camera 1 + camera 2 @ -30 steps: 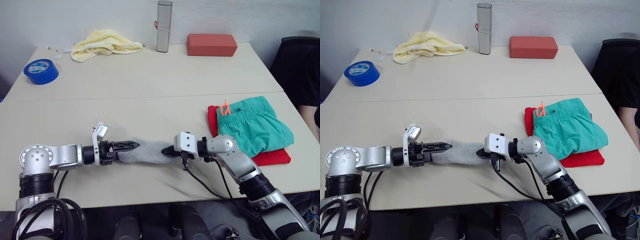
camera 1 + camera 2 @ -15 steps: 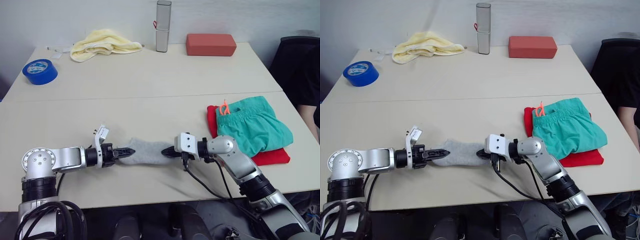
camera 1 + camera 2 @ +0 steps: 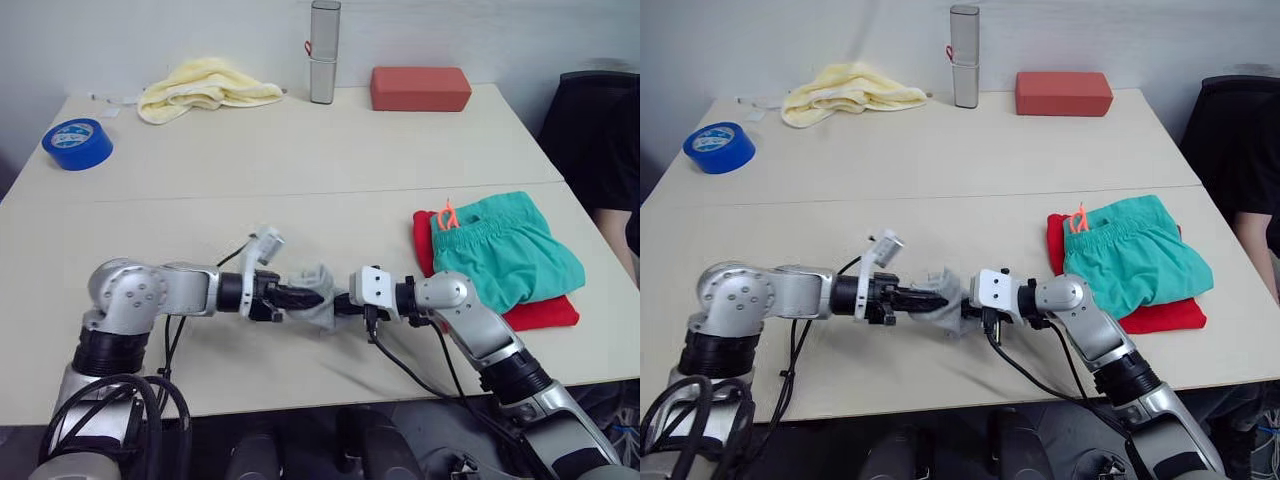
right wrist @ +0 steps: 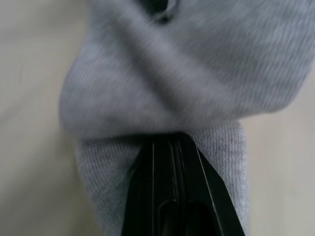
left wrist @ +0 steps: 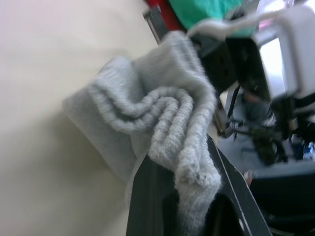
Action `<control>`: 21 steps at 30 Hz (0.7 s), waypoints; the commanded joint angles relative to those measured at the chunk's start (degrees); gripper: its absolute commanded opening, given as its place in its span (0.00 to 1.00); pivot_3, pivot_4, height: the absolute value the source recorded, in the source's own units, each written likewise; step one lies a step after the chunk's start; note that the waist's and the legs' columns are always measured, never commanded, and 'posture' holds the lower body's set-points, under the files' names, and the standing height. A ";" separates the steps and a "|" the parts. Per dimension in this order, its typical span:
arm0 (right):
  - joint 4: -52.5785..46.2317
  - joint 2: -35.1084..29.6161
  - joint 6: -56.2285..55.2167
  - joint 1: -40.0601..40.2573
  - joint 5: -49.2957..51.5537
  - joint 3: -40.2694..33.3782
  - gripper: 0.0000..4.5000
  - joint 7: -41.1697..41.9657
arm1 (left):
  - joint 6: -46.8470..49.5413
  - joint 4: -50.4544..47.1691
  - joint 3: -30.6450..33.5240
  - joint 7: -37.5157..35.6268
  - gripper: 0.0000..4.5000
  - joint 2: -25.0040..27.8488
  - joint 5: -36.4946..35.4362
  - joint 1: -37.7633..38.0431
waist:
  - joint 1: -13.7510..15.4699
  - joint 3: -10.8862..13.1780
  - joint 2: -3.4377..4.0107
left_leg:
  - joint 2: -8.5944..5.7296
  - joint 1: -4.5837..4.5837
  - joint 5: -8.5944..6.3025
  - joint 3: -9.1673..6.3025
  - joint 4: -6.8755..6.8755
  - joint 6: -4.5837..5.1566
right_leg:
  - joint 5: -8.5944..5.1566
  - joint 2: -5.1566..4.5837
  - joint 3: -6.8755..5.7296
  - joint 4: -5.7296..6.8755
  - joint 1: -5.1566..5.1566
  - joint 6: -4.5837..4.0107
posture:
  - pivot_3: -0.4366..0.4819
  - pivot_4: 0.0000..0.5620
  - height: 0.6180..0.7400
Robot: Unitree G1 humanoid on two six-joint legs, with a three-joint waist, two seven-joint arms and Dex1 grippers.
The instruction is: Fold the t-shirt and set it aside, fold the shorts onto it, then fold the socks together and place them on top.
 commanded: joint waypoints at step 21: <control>0.66 0.63 1.46 0.71 -0.86 0.21 0.00 -0.84 | 2.08 -3.99 2.99 -7.04 0.07 9.98 11.47 -0.87 | 0.12 0.01 -0.02 | 0.09 -0.05 0.04 -0.09 -0.03 -0.03 | -0.05 0.03 -0.03 0.01 -0.03 -0.08 | 0.48 0.27 1.00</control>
